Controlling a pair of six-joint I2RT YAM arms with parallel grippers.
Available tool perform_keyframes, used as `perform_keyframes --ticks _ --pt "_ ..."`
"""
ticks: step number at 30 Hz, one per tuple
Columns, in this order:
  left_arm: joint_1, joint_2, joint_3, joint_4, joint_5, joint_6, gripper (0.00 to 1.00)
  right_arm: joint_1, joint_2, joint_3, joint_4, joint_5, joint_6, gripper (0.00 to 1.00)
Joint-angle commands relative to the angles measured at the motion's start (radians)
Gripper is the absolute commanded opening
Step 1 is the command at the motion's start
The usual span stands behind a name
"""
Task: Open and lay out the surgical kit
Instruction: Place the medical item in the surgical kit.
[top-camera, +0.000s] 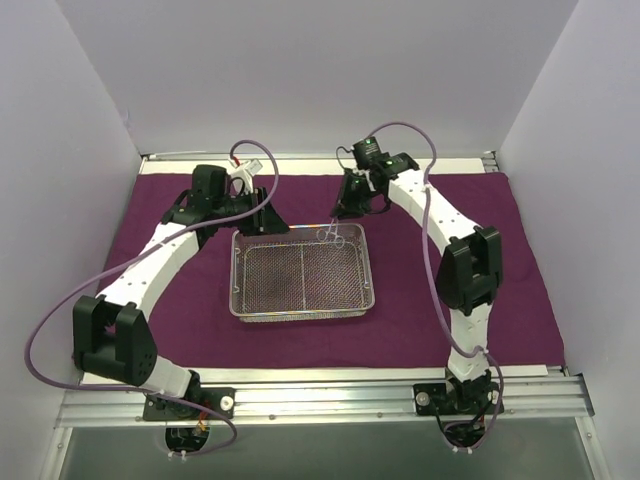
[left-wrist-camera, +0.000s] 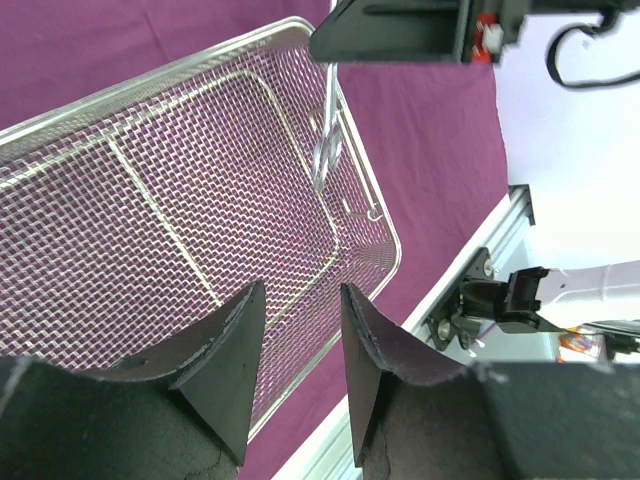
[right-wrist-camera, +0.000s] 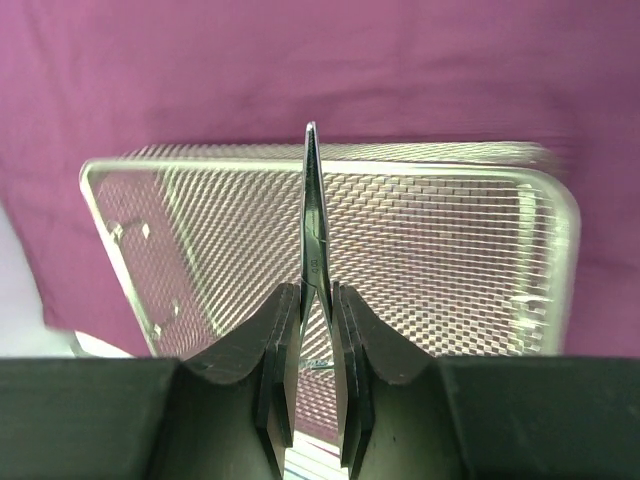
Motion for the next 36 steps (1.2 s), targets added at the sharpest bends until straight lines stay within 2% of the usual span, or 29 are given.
perform_keyframes --ticks 1,4,14,18,29,36 --pt "0.018 -0.067 -0.005 -0.013 -0.043 0.05 0.45 -0.073 -0.134 -0.041 0.039 0.057 0.068 0.0" --pt "0.03 -0.086 -0.009 -0.031 -0.057 0.077 0.45 -0.128 -0.168 -0.09 0.069 0.085 0.111 0.0" --pt "0.041 -0.113 -0.029 -0.057 -0.073 0.131 0.45 -0.446 -0.303 -0.333 0.156 0.177 0.325 0.0" --pt "0.047 -0.124 -0.031 -0.068 -0.08 0.146 0.45 -0.539 -0.291 -0.371 0.113 0.238 0.387 0.0" --pt "0.064 -0.123 -0.066 -0.036 -0.059 0.126 0.45 -0.622 -0.176 -0.399 0.05 0.364 0.426 0.0" --pt "0.078 -0.095 -0.045 -0.039 -0.043 0.123 0.45 -0.649 -0.103 -0.419 0.078 0.361 0.411 0.0"
